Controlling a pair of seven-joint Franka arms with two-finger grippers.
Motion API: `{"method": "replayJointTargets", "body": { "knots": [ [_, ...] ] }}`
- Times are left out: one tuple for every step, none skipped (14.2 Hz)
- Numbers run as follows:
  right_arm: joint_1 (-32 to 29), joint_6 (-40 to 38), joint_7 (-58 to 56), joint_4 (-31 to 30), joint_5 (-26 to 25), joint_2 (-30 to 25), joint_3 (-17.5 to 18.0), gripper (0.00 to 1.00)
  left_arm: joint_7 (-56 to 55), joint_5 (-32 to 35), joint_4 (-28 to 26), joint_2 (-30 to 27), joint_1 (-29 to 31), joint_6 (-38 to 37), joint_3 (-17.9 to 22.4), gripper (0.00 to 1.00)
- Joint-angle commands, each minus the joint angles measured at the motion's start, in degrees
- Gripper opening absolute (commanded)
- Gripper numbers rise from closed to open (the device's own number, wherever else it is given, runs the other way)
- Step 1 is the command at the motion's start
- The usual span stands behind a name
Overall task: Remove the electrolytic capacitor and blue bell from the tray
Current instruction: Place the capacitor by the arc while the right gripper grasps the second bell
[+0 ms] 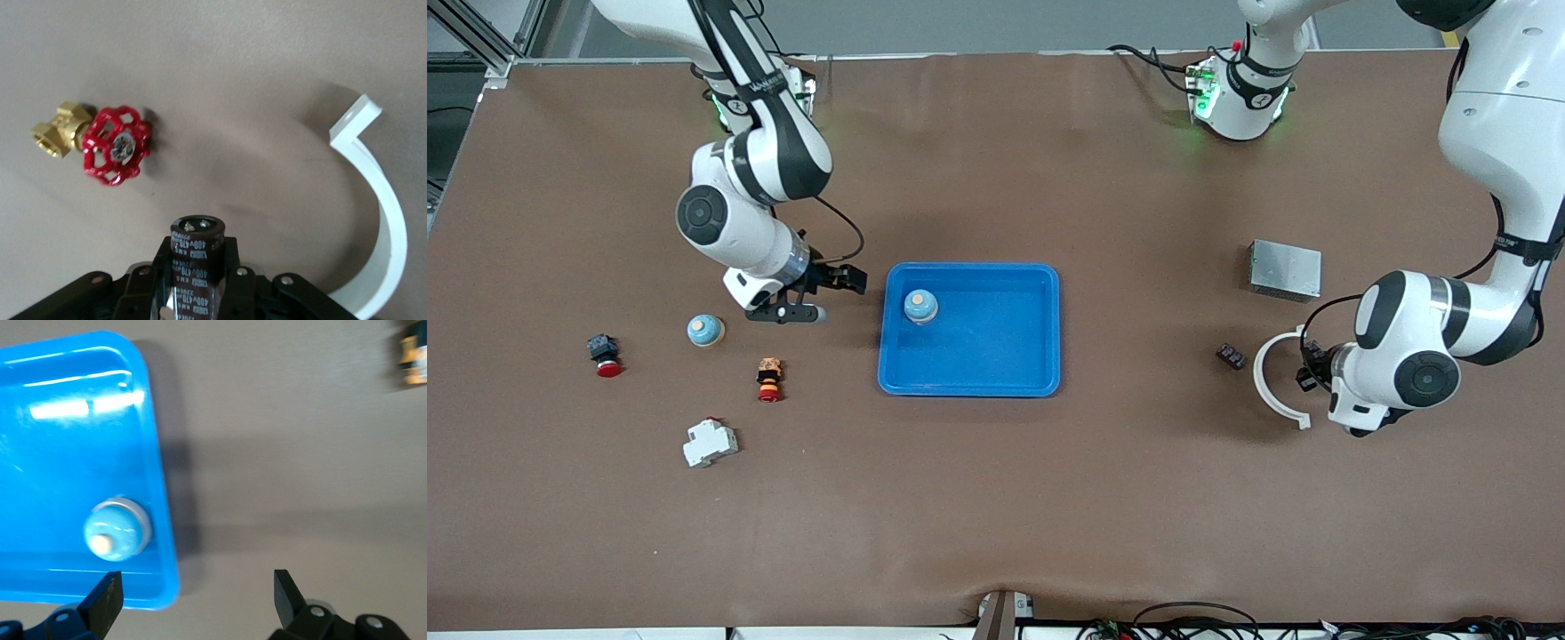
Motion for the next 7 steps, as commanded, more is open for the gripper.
{"method": "replayJointTargets", "body": {
  "knots": [
    [4.23,-0.26,6.58,7.62,3.09,6.42,-0.87,1.0,-0.7,1.56,-0.15,0.38,0.14,3.19,-0.28,0.0],
    [5.64,-0.7,10.19,10.17,2.48,8.0,-0.87,1.0,-0.7,1.56,-0.06,0.74,0.14,3.81,-0.28,0.0],
    [6.78,-0.7,11.53,11.5,2.21,9.33,-0.95,1.0,-0.7,1.74,0.28,1.0,0.14,3.99,-0.28,0.09],
    [7.84,-0.7,11.63,12.29,2.12,10.38,-1.13,1.0,-0.7,1.74,0.9,1.18,0.14,3.99,-0.28,0.24],
    [8.37,-0.61,11.89,12.91,1.86,11.35,-1.13,1.0,-0.7,1.91,0.99,1.1,0.05,4.08,-0.28,0.42],
    [9.33,-0.35,12.85,13.35,1.77,12.14,-1.13,1.0,-0.7,2.26,1.34,0.92,-0.12,3.99,-0.28,0.62],
    [9.95,-0.35,13.99,14.31,1.68,13.11,-1.22,1.0,-0.61,2.7,1.86,0.92,0.14,4.08,-0.28,0.93]
  ]
}}
